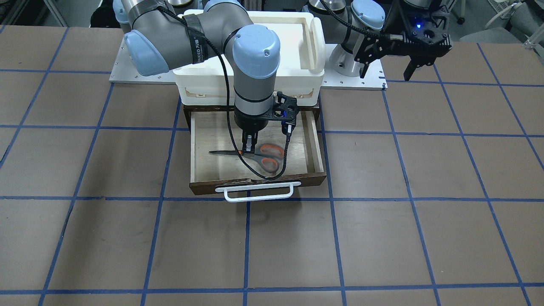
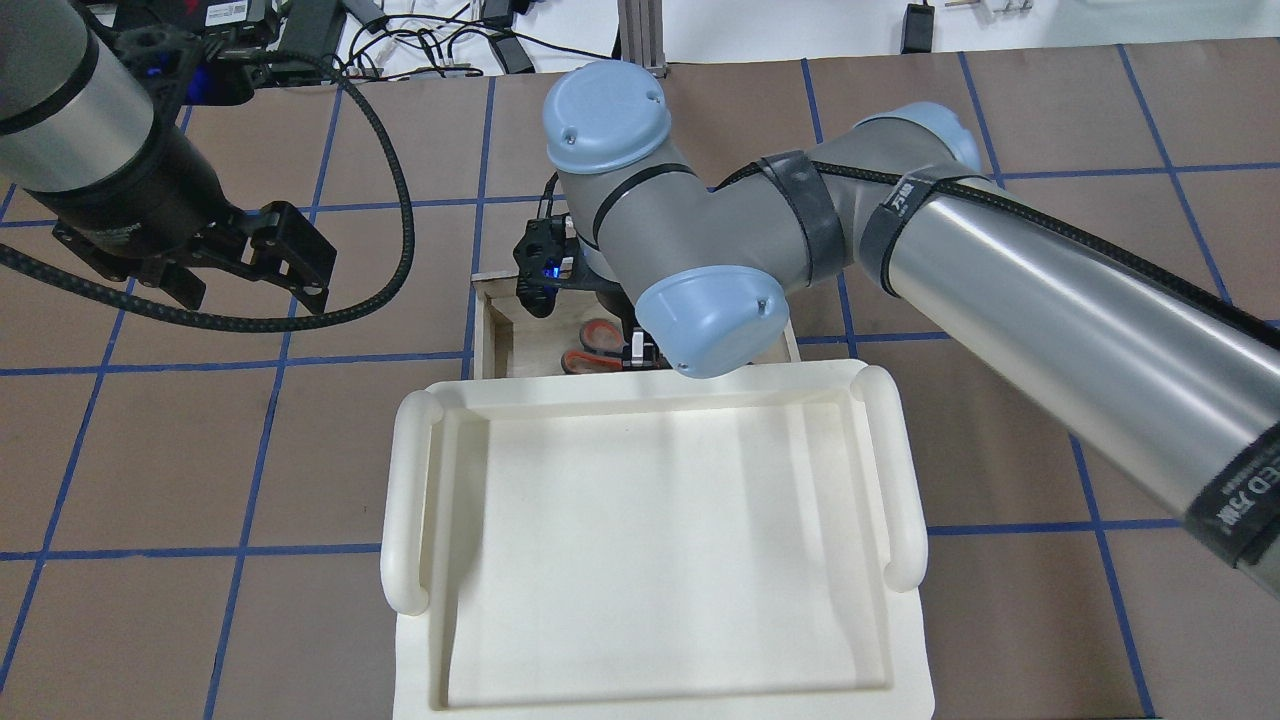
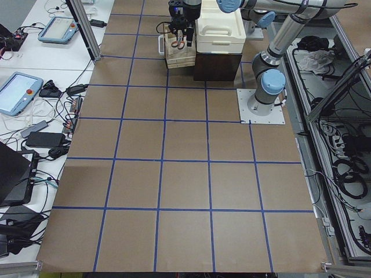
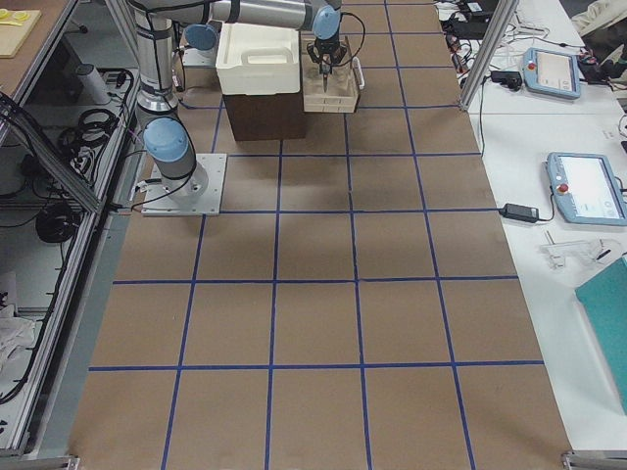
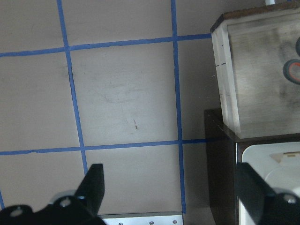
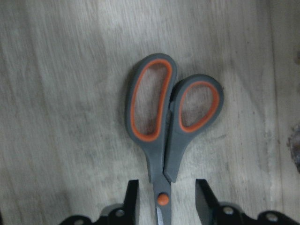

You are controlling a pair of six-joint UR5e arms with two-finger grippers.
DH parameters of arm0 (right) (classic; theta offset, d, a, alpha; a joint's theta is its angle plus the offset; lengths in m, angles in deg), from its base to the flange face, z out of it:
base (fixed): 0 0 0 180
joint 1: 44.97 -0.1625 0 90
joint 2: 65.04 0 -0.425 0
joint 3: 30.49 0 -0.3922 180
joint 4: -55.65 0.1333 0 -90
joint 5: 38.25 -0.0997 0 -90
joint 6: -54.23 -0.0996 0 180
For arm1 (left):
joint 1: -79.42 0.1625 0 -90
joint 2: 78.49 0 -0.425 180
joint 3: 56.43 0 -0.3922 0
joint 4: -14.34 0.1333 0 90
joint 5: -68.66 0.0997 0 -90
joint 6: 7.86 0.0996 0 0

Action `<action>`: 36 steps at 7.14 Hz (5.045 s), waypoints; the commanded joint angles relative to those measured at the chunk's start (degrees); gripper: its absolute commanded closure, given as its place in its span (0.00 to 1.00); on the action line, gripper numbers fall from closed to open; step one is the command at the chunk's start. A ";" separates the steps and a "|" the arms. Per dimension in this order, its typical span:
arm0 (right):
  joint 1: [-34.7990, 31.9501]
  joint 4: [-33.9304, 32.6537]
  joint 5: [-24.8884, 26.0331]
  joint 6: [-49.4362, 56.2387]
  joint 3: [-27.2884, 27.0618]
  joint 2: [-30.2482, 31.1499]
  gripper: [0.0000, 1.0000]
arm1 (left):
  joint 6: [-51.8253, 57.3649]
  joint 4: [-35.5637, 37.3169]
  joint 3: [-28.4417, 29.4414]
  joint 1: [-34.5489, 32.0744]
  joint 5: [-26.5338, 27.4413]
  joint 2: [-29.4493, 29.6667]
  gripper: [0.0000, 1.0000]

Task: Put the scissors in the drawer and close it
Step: 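Lower the scissors into the drawer and open the right gripper, then raise the right gripper away from the drawer while the left arm moves toward the drawer, then bring the left gripper down behind the drawer's far edge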

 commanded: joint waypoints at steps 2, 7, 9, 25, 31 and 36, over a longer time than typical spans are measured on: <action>1.37 0.46 0.05 0.11 2.15 0.72 0.00 | 0.18 -0.35 0.00 0.00 -0.07 -0.08 0.00; 18.04 10.92 -0.56 -9.16 6.02 8.55 0.00 | -5.85 -0.18 0.09 -0.18 -0.68 0.71 0.00; 19.92 10.57 -3.02 -30.19 6.19 10.74 0.00 | -6.05 0.17 0.09 -0.18 -0.86 1.76 0.00; 27.04 15.93 0.14 -58.07 7.16 15.41 0.00 | -29.53 30.86 14.15 -21.18 1.78 40.87 0.00; 27.13 15.76 0.23 -55.61 7.08 15.41 0.00 | -27.14 26.81 18.63 -21.27 -1.29 46.06 0.00; 27.13 15.58 0.32 -55.52 7.08 15.41 0.00 | -29.26 19.71 18.72 -21.18 -3.93 45.28 0.00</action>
